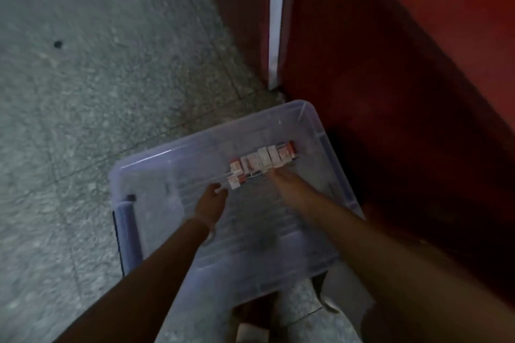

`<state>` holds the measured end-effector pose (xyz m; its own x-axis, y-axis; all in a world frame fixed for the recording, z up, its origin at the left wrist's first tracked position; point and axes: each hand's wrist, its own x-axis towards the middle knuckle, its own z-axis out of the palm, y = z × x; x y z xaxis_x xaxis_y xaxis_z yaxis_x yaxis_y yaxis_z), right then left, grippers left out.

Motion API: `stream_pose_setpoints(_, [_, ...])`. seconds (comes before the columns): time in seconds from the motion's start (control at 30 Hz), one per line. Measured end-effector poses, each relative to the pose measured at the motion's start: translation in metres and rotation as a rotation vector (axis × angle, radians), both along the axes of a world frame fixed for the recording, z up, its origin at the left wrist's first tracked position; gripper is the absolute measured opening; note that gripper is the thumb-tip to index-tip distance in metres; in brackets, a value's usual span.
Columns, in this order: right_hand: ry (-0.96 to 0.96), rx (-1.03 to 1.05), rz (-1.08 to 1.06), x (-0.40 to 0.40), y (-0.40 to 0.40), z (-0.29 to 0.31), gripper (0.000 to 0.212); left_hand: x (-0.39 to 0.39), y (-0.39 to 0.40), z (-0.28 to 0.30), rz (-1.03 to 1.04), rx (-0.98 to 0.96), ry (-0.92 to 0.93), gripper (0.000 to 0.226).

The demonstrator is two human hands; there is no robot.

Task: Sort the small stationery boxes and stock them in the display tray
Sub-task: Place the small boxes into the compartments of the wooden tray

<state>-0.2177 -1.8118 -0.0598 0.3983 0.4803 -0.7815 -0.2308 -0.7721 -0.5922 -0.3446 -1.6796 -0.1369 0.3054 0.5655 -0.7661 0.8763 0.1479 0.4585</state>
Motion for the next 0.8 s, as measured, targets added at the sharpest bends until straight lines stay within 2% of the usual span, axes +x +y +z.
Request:
stream_pose_setpoints(0.27, [0.112, -0.002, -0.175, 0.01, 0.018, -0.058, 0.044, 0.045, 0.01, -0.063, 0.449, -0.226, -0.054, 0.058])
stream_pose_setpoints(0.33, [0.155, 0.005, -0.197, 0.01, 0.017, -0.066, 0.043, 0.055, 0.011, -0.069, 0.536, -0.284, -0.064, 0.053])
stream_pose_setpoints(0.4, [0.174, -0.007, -0.213, 0.011, 0.015, -0.069, 0.041, 0.059, 0.013, -0.088, 0.534, -0.32, -0.135, 0.05])
stream_pose_setpoints(0.47, [0.191, -0.017, -0.224, 0.012, 0.013, -0.071, 0.039, 0.057, 0.02, -0.131, 0.543, -0.387, -0.113, 0.079])
stream_pose_setpoints(0.5, [0.214, -0.009, -0.231, 0.013, 0.011, -0.071, 0.039, 0.057, 0.023, -0.14, 0.567, -0.422, -0.111, 0.079])
stream_pose_setpoints(0.6, [0.252, -0.005, -0.252, 0.017, 0.007, -0.07, 0.04, 0.072, 0.021, -0.11, 0.559, -0.381, -0.14, 0.04])
stream_pose_setpoints(0.7, [0.246, -0.014, -0.264, 0.02, 0.002, -0.072, 0.04, 0.087, 0.015, -0.109, 0.563, -0.391, -0.131, 0.022])
stream_pose_setpoints(0.73, [0.252, -0.018, -0.273, 0.02, 0.001, -0.073, 0.04, 0.09, 0.013, -0.112, 0.594, -0.384, -0.142, 0.031])
stream_pose_setpoints(0.8, [0.259, -0.026, -0.279, 0.021, -0.002, -0.075, 0.041, 0.094, 0.01, -0.122, 0.66, -0.338, -0.178, 0.07])
